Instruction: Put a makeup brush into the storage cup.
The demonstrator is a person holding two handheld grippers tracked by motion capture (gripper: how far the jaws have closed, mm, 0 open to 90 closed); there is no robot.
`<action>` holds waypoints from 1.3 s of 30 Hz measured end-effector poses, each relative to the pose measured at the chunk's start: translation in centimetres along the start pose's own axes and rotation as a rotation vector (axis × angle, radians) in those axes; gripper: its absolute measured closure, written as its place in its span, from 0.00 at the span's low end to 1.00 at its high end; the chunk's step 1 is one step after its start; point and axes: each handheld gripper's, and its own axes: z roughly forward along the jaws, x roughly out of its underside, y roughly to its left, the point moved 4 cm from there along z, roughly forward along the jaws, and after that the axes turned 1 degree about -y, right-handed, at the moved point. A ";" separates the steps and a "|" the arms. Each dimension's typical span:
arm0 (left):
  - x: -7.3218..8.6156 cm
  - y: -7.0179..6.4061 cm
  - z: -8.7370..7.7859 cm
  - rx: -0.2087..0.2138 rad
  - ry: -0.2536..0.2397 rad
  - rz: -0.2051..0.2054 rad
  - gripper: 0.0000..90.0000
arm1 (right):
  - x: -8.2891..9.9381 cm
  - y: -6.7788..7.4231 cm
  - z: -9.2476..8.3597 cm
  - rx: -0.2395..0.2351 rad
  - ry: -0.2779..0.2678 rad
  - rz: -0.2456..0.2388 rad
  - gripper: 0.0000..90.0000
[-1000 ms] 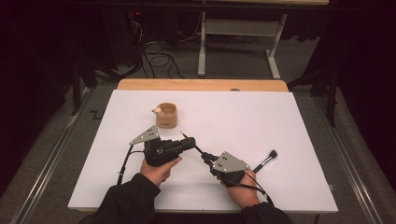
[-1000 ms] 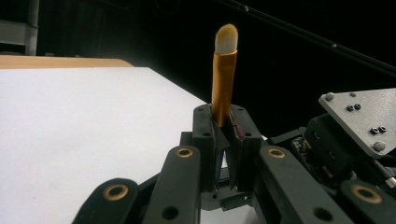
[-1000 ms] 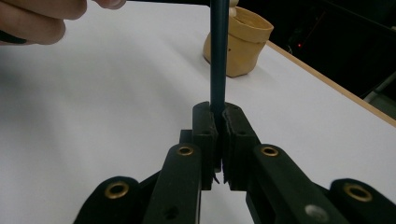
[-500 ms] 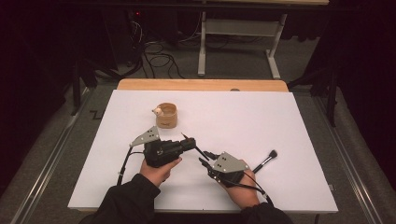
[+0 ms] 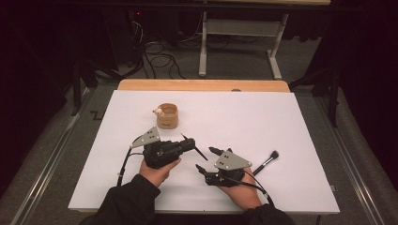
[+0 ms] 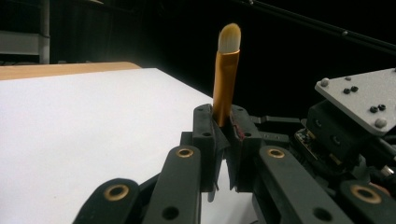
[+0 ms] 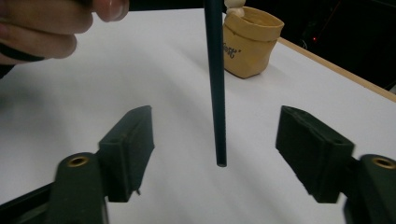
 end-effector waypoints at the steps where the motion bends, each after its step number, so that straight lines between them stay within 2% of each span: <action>1: 0.0 0.0 0.0 -0.003 0.001 0.001 0.93 | 0.0 -0.1 0.0 -0.002 -0.003 0.015 0.24; 6: 0.1 0.1 -0.2 -0.016 0.011 0.013 0.93 | -0.1 -0.5 0.0 -0.001 -0.018 0.066 0.11; 10: 0.1 0.1 -0.2 -0.022 0.011 0.017 0.93 | -0.2 -0.8 -0.1 0.020 -0.027 0.079 0.00; 14: 0.1 0.0 -0.1 -0.034 0.011 0.028 0.93 | -0.3 -0.9 -0.3 0.017 -0.038 0.092 0.00; 19: -0.1 0.2 -0.2 -0.056 0.016 0.046 0.93 | -0.2 -1.0 -0.4 0.031 -0.034 0.083 0.00; 23: -0.1 0.6 -0.4 -0.109 0.046 0.082 0.93 | -0.1 -1.4 -0.7 0.043 -0.038 0.090 0.00; 29: -0.2 1.1 -0.6 -0.175 0.073 0.108 0.93 | 0.3 -2.1 -1.2 0.066 -0.033 0.101 0.00; 33: -0.4 1.4 -0.9 -0.205 0.084 0.129 0.93 | 0.5 -2.5 -1.7 0.083 -0.035 0.109 0.00; 39: -0.5 2.0 -1.4 -0.244 0.098 0.139 0.92 | 0.7 -3.4 -2.4 0.112 -0.036 0.104 0.00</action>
